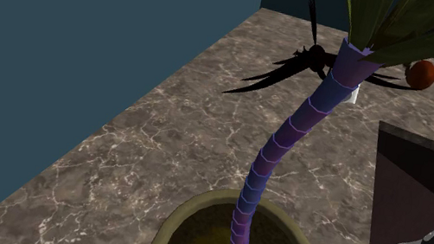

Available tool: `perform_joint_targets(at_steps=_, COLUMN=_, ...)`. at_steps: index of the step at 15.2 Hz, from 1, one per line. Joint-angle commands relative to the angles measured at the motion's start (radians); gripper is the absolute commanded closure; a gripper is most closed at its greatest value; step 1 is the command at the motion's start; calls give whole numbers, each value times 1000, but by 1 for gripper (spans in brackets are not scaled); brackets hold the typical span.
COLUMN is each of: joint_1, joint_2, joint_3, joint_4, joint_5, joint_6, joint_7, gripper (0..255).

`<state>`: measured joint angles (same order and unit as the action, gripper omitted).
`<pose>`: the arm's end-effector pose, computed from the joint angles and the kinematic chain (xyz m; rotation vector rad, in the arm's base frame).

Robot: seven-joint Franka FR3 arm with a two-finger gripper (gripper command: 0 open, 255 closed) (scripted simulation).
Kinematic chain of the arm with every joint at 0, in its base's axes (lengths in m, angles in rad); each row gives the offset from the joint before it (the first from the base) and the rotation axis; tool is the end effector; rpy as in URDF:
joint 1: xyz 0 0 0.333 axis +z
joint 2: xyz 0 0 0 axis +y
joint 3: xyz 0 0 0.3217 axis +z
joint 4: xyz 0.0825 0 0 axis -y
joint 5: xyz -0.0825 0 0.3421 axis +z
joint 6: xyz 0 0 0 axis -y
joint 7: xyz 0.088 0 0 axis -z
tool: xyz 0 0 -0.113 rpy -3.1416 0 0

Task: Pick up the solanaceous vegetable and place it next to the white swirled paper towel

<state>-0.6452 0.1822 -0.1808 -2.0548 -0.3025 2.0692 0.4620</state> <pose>0.3478 -0.3986 0.3659 2.4354 -1.5268 -0.3115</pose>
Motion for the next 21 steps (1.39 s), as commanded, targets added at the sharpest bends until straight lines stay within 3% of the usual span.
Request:
perform_joint_targets(at_steps=1, joint_1=-1, joint_2=15, joint_3=0, joint_4=-9, joint_5=-1, joint_6=24, joint_7=6, gripper=255)
perform_joint_targets(at_steps=5, joint_1=-3, joint_2=50, joint_3=-1, joint_4=-26, joint_5=-4, joint_6=75, joint_7=18, gripper=255)
perform_joint_targets(at_steps=13, joint_1=-3, joint_2=50, joint_3=-1, joint_4=-26, joint_5=-4, joint_6=75, joint_7=18, gripper=255)
perform_joint_targets(at_steps=14, joint_1=-3, joint_2=50, joint_3=-1, joint_4=-26, joint_5=-4, joint_6=74, joint_7=18, gripper=0)
perform_joint_targets(at_steps=19, joint_1=-3, joint_2=50, joint_3=-1, joint_4=-26, joint_5=-4, joint_6=75, joint_7=18, gripper=0)
perform_joint_targets(at_steps=21, joint_1=7, joint_2=23, joint_3=6, joint_4=8, joint_5=4, joint_6=11, joint_7=15, gripper=0)
